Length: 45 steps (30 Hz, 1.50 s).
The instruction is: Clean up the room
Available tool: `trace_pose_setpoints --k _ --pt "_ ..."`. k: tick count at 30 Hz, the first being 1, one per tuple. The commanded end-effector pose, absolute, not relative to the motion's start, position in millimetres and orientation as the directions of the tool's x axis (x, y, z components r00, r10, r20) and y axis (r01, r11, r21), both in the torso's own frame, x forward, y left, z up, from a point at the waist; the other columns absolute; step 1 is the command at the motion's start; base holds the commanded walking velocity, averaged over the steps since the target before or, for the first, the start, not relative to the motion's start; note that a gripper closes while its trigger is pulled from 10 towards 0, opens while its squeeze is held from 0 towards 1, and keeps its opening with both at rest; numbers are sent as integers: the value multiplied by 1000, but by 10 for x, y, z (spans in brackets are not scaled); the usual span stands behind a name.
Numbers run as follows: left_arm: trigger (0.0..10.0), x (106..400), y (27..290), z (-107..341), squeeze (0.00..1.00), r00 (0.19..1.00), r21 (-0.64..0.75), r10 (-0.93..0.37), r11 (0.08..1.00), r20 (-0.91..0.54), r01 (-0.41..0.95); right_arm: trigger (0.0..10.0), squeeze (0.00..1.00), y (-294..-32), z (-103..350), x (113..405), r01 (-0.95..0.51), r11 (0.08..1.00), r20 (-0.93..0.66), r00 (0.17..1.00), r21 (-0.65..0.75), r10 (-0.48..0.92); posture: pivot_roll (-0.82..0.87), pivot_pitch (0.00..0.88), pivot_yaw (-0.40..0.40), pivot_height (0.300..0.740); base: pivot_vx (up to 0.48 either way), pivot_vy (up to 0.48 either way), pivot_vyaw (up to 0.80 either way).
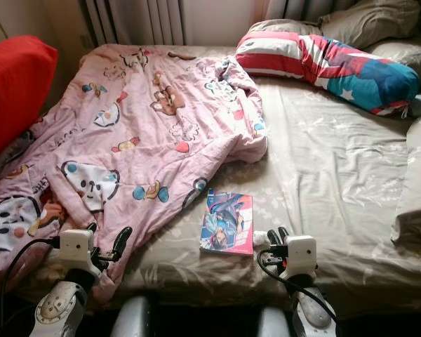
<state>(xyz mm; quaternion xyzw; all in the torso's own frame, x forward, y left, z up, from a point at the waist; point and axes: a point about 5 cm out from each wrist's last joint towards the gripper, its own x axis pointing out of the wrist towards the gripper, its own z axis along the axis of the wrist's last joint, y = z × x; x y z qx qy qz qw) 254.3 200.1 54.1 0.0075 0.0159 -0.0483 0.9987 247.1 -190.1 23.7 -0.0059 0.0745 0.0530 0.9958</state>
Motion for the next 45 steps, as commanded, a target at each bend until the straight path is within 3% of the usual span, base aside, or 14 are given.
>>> trace_pose_setpoints --k 1,15,25,38,39,45 --pt "10000 2557 1975 530 0 994 19 -108 994 -34 108 10000 0 -1896 245 2495 -108 994 -143 984 -4 106 -64 54 13 583 311 0 0" --pt "10000 2554 1972 532 0 992 21 -118 993 -35 119 10000 0 -1935 206 2496 -80 997 -161 984 -3 79 -59 72 16 583 319 0 0" --pt "10000 2567 1965 574 0 991 30 -131 991 -22 132 10000 0 -1927 193 2557 -79 997 -174 982 1 78 -50 100 25 583 0 0 0" --pt "10000 2731 1818 743 0 982 27 -188 982 18 188 10000 0 -1730 260 2961 -85 996 -221 971 33 90 -2 192 58 583 0 0 0" --pt "10000 2743 1806 765 0 981 25 -191 981 25 191 10000 1000 -1704 284 3003 -88 995 -219 971 47 96 12 205 65 583 0 0 0" --pt "10000 2749 1785 830 0 977 27 -210 977 37 209 10000 1000 -1565 456 3246 -103 993 -196 974 58 113 28 225 83 583 0 0 0"
